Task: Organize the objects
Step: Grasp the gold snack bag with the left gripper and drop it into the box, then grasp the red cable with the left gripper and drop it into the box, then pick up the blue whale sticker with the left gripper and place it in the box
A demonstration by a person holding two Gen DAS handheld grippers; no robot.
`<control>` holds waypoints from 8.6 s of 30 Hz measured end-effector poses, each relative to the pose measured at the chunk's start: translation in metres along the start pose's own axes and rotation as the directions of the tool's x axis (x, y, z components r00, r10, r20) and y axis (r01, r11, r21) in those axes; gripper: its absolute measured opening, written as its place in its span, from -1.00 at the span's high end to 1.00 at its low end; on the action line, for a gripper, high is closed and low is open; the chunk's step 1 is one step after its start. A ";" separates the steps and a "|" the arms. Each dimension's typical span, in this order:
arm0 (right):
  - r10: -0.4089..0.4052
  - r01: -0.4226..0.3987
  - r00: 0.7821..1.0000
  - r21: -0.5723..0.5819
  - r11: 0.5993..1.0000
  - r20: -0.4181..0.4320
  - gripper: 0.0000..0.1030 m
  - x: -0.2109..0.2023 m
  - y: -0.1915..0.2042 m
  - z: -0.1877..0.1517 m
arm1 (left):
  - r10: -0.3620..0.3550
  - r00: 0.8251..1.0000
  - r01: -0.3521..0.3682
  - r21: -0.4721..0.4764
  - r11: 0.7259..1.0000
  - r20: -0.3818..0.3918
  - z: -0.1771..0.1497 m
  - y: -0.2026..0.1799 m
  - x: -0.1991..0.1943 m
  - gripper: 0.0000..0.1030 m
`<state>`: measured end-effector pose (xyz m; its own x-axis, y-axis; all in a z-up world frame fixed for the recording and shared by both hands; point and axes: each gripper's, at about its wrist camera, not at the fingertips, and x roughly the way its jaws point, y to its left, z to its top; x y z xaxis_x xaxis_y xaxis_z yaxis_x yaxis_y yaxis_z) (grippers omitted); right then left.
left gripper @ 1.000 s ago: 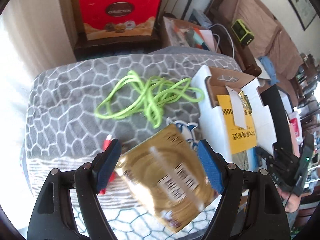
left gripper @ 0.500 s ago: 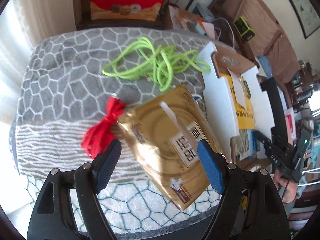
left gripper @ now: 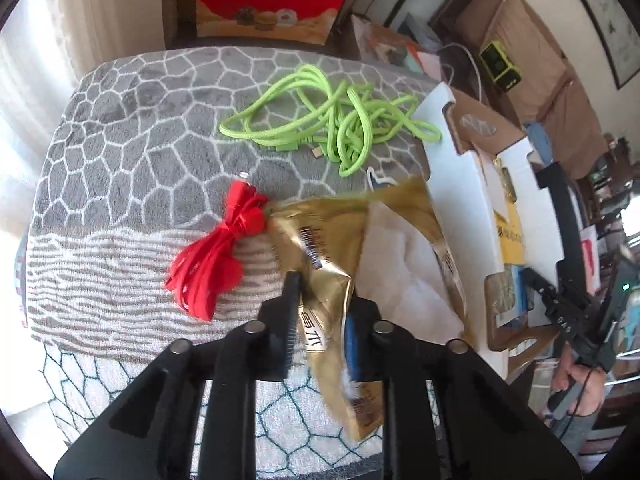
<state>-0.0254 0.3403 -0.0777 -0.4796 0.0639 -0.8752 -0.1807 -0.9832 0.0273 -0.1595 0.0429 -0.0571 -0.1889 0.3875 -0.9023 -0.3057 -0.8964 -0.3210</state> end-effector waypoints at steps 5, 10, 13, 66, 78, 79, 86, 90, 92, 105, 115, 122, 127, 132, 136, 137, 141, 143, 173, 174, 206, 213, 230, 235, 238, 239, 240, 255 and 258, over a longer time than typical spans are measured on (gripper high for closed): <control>0.000 0.000 1.000 -0.002 1.000 -0.001 0.57 0.000 0.000 0.000 | -0.048 0.998 0.049 -0.020 0.999 0.043 0.003 0.007 -0.021 0.79; -0.003 0.003 1.000 -0.001 1.000 0.000 0.57 0.000 0.000 0.000 | -0.164 0.981 0.173 -0.091 0.981 0.100 0.012 0.018 -0.053 0.82; -0.001 0.001 1.000 0.001 1.000 0.000 0.57 0.000 0.000 0.000 | -0.224 0.965 0.240 -0.115 0.964 0.136 0.022 0.012 -0.069 0.82; 0.022 -0.021 1.000 0.008 1.000 -0.005 0.57 0.002 0.000 0.001 | -0.195 0.981 0.193 -0.104 0.976 -0.013 0.087 -0.168 0.043 -0.36; 0.019 -0.019 1.000 0.023 1.000 -0.001 0.57 0.001 -0.002 0.001 | -0.121 0.993 0.120 0.026 0.992 0.014 0.064 -0.145 -0.003 -0.36; 0.019 -0.019 1.000 0.024 1.000 0.001 0.58 0.001 -0.002 0.001 | -0.116 0.993 0.115 0.037 0.993 0.021 0.061 -0.142 -0.007 -0.36; 0.004 -0.004 1.000 0.018 1.000 0.008 0.64 0.001 -0.001 0.002 | -0.101 0.994 0.100 0.021 0.995 0.051 0.047 -0.098 -0.029 -0.36; -0.037 0.037 0.999 -0.029 0.999 0.012 0.68 0.001 0.006 0.004 | -0.056 0.995 0.056 0.008 0.998 0.079 0.041 -0.066 -0.040 -0.36; -0.047 0.048 0.999 -0.051 0.998 0.018 0.68 0.000 0.010 0.002 | -0.030 0.995 0.030 -0.003 1.000 0.093 0.039 -0.048 -0.045 -0.36; -0.038 0.042 0.998 -0.084 0.996 0.051 0.69 0.005 0.019 0.003 | 0.083 0.994 -0.082 -0.023 0.996 0.073 0.012 0.037 -0.027 -0.36; -0.031 0.033 0.999 -0.066 0.997 0.035 0.69 0.006 0.015 0.006 | 0.139 0.989 -0.141 0.023 0.990 0.058 0.009 0.040 0.007 -0.31; -0.029 0.031 0.999 -0.065 0.997 0.032 0.69 0.006 0.015 0.007 | 0.143 0.988 -0.145 0.039 0.989 0.052 0.008 0.043 0.014 0.25; -0.033 0.035 0.999 -0.066 0.997 0.031 0.70 0.006 0.018 0.006 | 0.107 0.992 -0.109 0.031 0.994 0.060 0.005 0.040 0.008 0.46; -0.045 0.047 0.999 -0.066 0.997 0.031 0.72 0.005 0.018 0.005 | -0.024 0.997 0.025 -0.015 1.000 0.072 0.003 0.036 -0.012 0.72; -0.065 0.067 0.998 -0.066 0.996 0.026 0.75 0.004 0.016 0.003 | -0.099 0.990 0.098 0.011 0.995 0.099 0.004 0.016 -0.032 0.72; -0.068 0.069 0.997 -0.061 0.996 0.024 0.76 0.004 0.015 0.003 | -0.112 0.988 0.110 0.019 0.994 0.103 0.004 0.009 -0.036 0.72; -0.069 0.069 0.997 -0.047 0.996 0.020 0.78 0.002 0.010 0.001 | -0.191 0.976 0.186 0.052 0.981 0.106 0.005 -0.021 -0.049 0.72; -0.068 0.069 0.997 -0.046 0.997 0.021 0.78 0.000 0.009 -0.001 | -0.227 0.968 0.220 0.069 0.973 0.106 0.006 -0.036 -0.053 0.72; 0.015 -0.016 1.000 0.028 0.999 0.019 0.74 -0.012 -0.005 -0.002 | -0.325 0.934 0.350 0.202 0.915 -0.146 -0.018 -0.195 0.044 0.20; 0.016 -0.016 1.000 0.027 0.999 0.019 0.74 -0.012 -0.006 -0.003 | -0.326 0.938 0.345 0.215 0.913 -0.123 -0.017 -0.192 0.034 0.19; -0.062 0.062 0.998 0.010 0.998 0.002 0.64 -0.001 -0.001 0.000 | -0.223 0.975 0.219 -0.157 0.963 -0.009 0.047 -0.017 0.070 0.00; -0.061 0.061 0.998 0.010 0.998 0.003 0.64 -0.001 -0.002 0.000 | -0.319 0.948 0.310 -0.207 0.928 -0.009 0.051 -0.016 0.081 0.48; -0.050 0.050 0.999 0.019 0.999 0.002 0.64 -0.001 -0.001 0.001 | -0.362 0.932 0.356 -0.233 0.905 0.021 0.049 -0.014 0.089 0.98; -0.054 0.054 0.999 0.015 0.998 0.004 0.64 0.000 0.000 0.000 | -0.332 0.941 0.337 -0.207 0.918 0.063 0.043 -0.003 0.061 0.99; -0.055 0.054 0.999 0.014 0.998 0.004 0.64 0.000 -0.001 0.000 | -0.321 0.942 0.335 -0.188 0.923 0.099 0.040 0.004 0.037 0.99; -0.055 0.055 0.998 0.014 0.998 0.004 0.64 0.000 -0.001 0.000 | -0.318 0.942 0.334 -0.183 0.925 0.110 0.039 0.006 0.029 0.99; -0.057 0.057 0.998 0.013 0.998 0.004 0.64 0.000 -0.001 0.000 | -0.321 0.940 0.338 -0.177 0.924 0.120 0.039 0.007 0.022 0.99; -0.063 0.063 0.998 0.011 0.998 0.002 0.64 -0.001 -0.001 0.000 | -0.478 0.875 0.480 -0.020 0.877 0.077 0.033 -0.065 -0.022 0.99; -0.061 0.061 0.998 0.012 0.998 0.002 0.64 0.000 -0.001 0.000 | -0.467 0.884 0.467 0.004 0.884 0.030 0.027 -0.086 -0.012 0.99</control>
<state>-0.0252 0.3411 -0.0774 -0.4691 0.1242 -0.8743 -0.2198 -0.9753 -0.0206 -0.1557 0.1211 -0.0107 -0.0523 0.7674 -0.6391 -0.3625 -0.6109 -0.7039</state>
